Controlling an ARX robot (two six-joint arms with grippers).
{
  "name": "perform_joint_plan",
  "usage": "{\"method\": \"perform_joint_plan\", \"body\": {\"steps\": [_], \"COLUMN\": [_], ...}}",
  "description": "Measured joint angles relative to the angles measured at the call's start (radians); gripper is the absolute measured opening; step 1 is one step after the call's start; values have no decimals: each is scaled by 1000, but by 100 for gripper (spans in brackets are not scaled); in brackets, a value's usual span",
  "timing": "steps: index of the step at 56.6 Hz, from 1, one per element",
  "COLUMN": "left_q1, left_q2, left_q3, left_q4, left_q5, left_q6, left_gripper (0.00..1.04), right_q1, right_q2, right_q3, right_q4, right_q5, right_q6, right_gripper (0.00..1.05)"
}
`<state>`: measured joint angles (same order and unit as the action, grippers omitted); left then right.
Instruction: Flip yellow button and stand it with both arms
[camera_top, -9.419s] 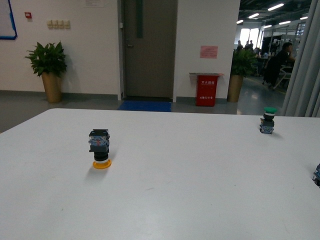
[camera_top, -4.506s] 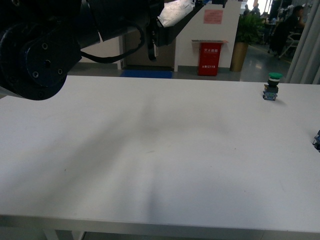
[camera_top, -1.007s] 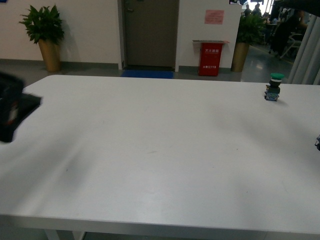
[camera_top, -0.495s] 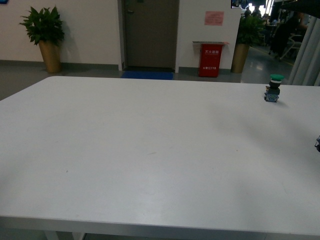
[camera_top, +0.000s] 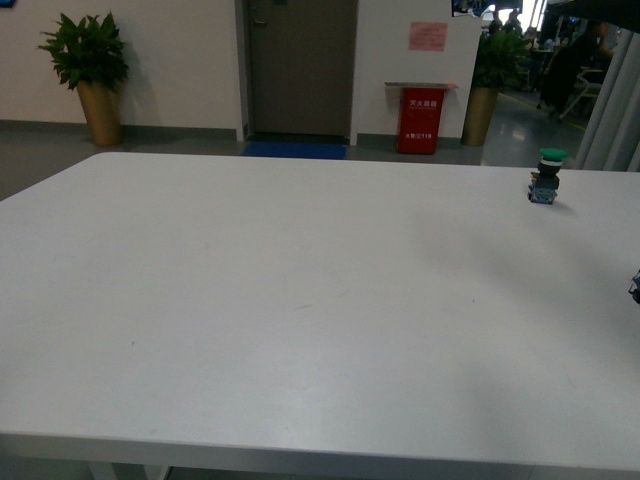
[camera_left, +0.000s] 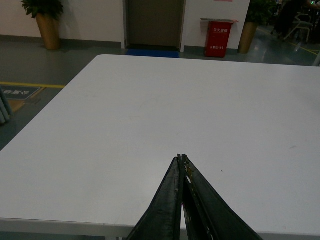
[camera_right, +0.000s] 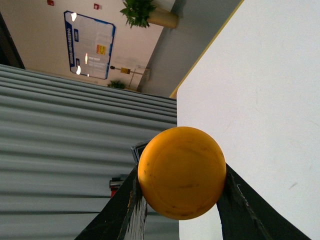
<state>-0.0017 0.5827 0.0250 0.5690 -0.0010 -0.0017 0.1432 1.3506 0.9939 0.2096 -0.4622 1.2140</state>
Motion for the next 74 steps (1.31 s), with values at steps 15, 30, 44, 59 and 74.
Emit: {"method": "perform_joint_plan", "body": {"steps": [15, 30, 44, 59, 74], "left_q1": [0, 0, 0, 0, 0], "left_q2": [-140, -254, -341, -405, -578], "left_q3": [0, 0, 0, 0, 0], "left_q4": [-128, -238, -323, -388, -565], "left_q5": [0, 0, 0, 0, 0], "left_q6": [0, 0, 0, 0, 0], "left_gripper": [4, 4, 4, 4, 4], "right_q1": [-1, -5, -6, -11, -11], "right_q2": [-6, -10, -23, -27, -27], "right_q3": [7, 7, 7, 7, 8], "right_q4": [-1, -3, -6, -13, -13], "right_q5": [-3, -3, -2, -2, -2], "right_q6": [-6, -7, -6, -11, -14], "right_gripper": [33, 33, 33, 33, 33]}}
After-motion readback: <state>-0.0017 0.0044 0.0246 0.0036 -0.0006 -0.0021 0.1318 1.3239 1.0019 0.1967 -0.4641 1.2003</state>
